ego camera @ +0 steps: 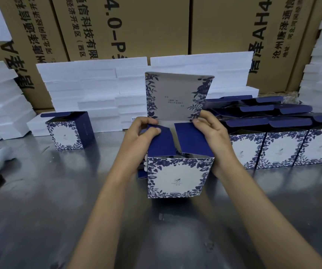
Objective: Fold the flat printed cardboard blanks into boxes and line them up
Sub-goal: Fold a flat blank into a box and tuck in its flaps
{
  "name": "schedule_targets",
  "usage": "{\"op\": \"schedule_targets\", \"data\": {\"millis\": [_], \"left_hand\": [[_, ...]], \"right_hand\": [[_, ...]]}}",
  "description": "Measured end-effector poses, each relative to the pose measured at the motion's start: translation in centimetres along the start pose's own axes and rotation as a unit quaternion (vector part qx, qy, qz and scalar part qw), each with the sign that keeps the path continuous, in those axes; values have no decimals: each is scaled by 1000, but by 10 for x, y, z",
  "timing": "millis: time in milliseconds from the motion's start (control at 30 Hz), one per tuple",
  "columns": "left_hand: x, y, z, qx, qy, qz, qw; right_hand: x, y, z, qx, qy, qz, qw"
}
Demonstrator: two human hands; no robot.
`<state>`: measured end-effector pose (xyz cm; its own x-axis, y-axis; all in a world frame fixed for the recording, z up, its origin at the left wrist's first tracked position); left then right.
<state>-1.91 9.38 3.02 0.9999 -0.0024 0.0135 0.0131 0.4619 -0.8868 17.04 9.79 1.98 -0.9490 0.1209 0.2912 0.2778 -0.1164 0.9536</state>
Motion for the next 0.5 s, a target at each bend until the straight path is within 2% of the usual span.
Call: {"op": "schedule_targets", "data": {"millis": [200, 300, 367, 500], "left_hand": [[3, 18, -31, -53, 10, 24, 998], [6, 24, -42, -113, -51, -35, 992], [6, 25, -43, -114, -40, -64, 991], [4, 25, -39, -116, -27, 33, 992]], "right_hand": [[-13, -20, -21, 75, -5, -1, 997], [-16, -32, -25, 116, -2, -7, 993], [-18, -36, -28, 127, -2, -4, 992], [-28, -26, -31, 135, 26, -75, 988]]}}
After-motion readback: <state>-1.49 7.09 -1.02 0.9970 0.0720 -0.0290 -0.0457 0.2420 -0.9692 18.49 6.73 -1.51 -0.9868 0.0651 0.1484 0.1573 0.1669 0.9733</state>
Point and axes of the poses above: each hand's wrist, its own z-axis towards the middle knuckle, its own x-axis out of the palm, y = z × x, the point moved 2 cm from there along z, towards the middle knuckle, and after that the axes turned 12 degrees about x, right-handed, at the moved point
